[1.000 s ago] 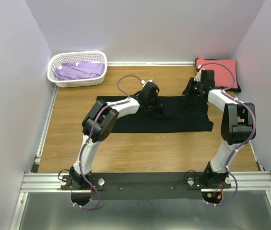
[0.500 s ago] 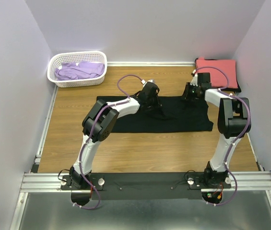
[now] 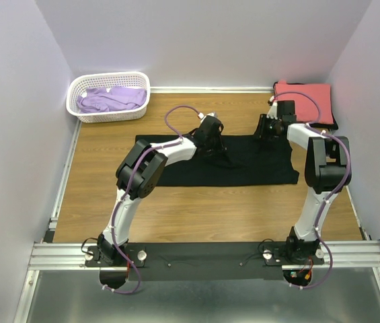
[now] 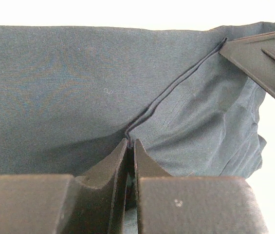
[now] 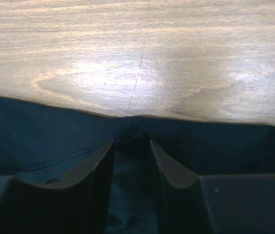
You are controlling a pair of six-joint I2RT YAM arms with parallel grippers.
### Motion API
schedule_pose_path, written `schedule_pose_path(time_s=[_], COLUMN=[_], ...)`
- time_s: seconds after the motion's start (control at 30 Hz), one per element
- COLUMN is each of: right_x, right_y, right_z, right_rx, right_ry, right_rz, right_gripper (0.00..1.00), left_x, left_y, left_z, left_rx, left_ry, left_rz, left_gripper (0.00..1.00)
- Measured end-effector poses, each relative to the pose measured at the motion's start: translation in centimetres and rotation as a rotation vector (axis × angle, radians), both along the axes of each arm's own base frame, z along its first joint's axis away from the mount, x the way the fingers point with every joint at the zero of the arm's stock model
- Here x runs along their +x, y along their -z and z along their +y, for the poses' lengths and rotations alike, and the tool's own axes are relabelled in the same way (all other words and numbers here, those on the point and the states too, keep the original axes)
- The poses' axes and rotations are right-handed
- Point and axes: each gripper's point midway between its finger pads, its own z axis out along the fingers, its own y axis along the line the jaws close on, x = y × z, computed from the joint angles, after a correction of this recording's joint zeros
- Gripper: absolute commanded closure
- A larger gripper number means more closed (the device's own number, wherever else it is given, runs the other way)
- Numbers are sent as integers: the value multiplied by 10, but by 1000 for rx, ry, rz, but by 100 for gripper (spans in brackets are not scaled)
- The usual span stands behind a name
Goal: Fold and stack the t-shirts
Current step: Fold the tshirt
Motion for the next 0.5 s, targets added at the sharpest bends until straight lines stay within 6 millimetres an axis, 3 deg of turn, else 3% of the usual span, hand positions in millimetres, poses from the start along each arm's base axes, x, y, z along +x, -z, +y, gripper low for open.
schedule_pose_path(time_s=[0.3, 0.5], right_x=[1, 1], right_y=[6, 7], right_z=[-2, 1], right_rx=[-16, -13], right_ry=[-7, -44], right_rz=[5, 0], right_gripper=[52, 58], left_x=[0, 0], left_y=[0, 0], left_z=[0, 0], left_rx=[3, 4], left_ry=[4, 5], left_rz=[-3, -3], left_gripper=[84, 84])
